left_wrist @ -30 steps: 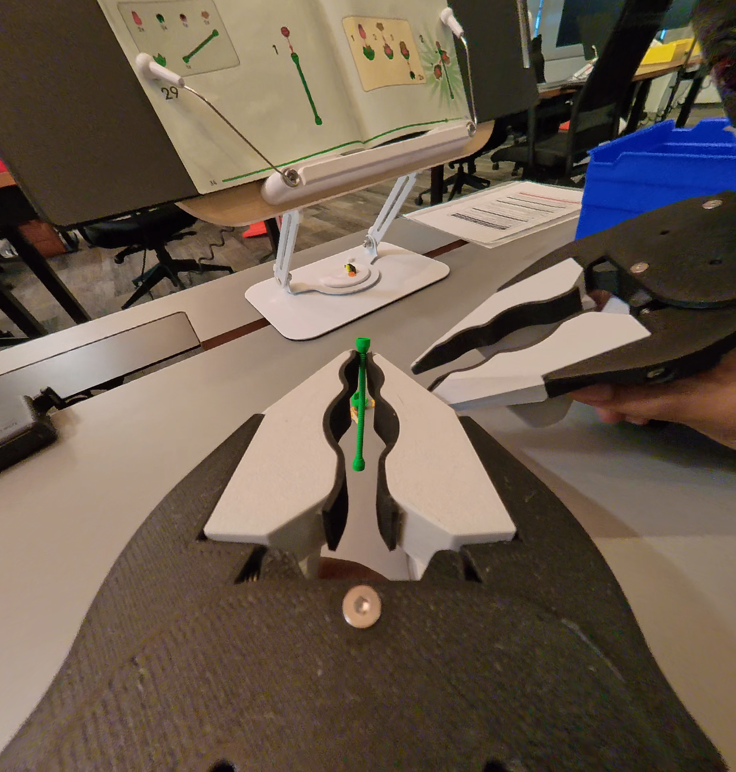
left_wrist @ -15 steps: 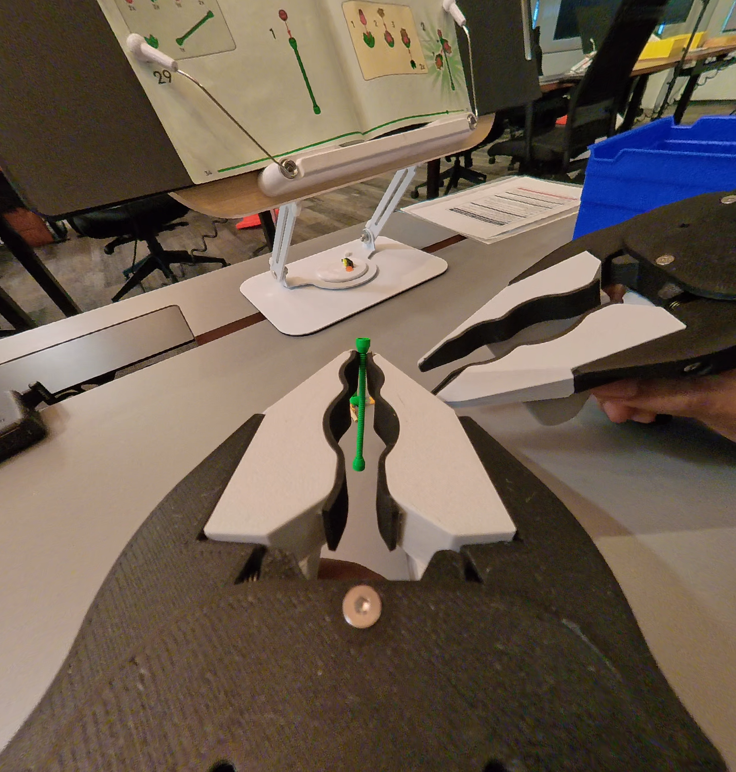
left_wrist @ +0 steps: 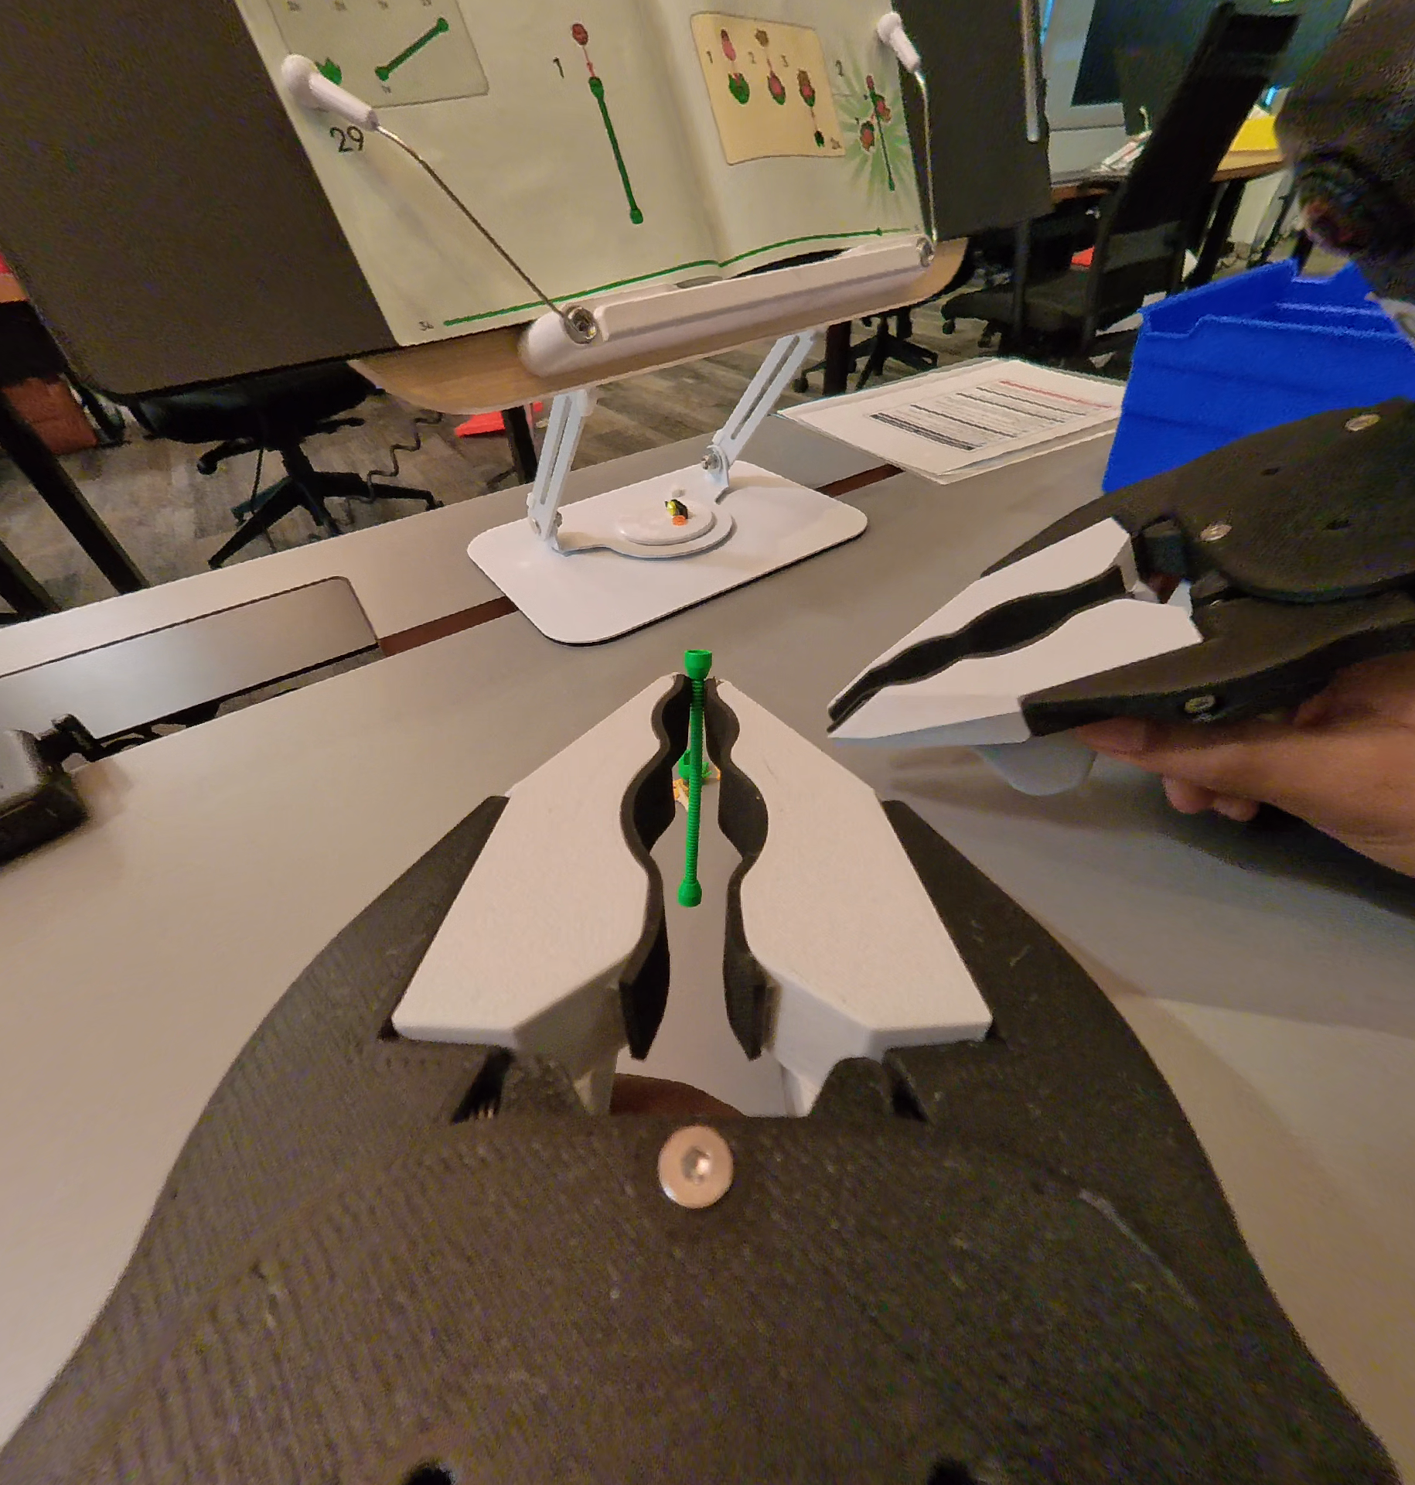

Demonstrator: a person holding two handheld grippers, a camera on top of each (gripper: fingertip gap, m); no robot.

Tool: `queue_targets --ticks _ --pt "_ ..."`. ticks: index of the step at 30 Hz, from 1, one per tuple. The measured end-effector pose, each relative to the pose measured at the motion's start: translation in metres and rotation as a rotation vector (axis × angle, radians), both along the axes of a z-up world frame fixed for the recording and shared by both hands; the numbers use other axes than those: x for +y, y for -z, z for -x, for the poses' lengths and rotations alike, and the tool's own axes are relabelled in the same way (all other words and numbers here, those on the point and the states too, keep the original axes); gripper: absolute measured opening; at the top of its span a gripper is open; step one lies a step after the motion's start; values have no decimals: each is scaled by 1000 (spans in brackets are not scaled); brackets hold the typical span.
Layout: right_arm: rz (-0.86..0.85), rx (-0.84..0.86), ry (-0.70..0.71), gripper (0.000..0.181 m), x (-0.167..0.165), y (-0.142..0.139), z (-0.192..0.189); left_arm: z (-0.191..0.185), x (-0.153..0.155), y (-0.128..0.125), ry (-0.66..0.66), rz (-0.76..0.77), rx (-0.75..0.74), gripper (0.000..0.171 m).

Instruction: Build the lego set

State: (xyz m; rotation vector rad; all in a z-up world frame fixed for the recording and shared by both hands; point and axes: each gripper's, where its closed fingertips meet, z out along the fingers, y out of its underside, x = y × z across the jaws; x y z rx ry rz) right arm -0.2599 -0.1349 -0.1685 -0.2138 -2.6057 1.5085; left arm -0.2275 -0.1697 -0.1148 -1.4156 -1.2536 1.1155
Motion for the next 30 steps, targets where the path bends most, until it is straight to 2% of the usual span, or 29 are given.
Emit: queue_targets --ticks 8,14,20,30 --pt "0 12 -3 5 -27 0 17 1 0 1 -5 4 -8 0" --pt "-89 -65 -53 7 -52 16 22 1 1 2 0 15 -12 0" --pt "-138 -68 -64 12 -58 23 22 1 -2 1 -2 -26 -8 0" --pt "-194 -72 -74 9 -66 32 24 1 1 1 3 -1 -8 0"
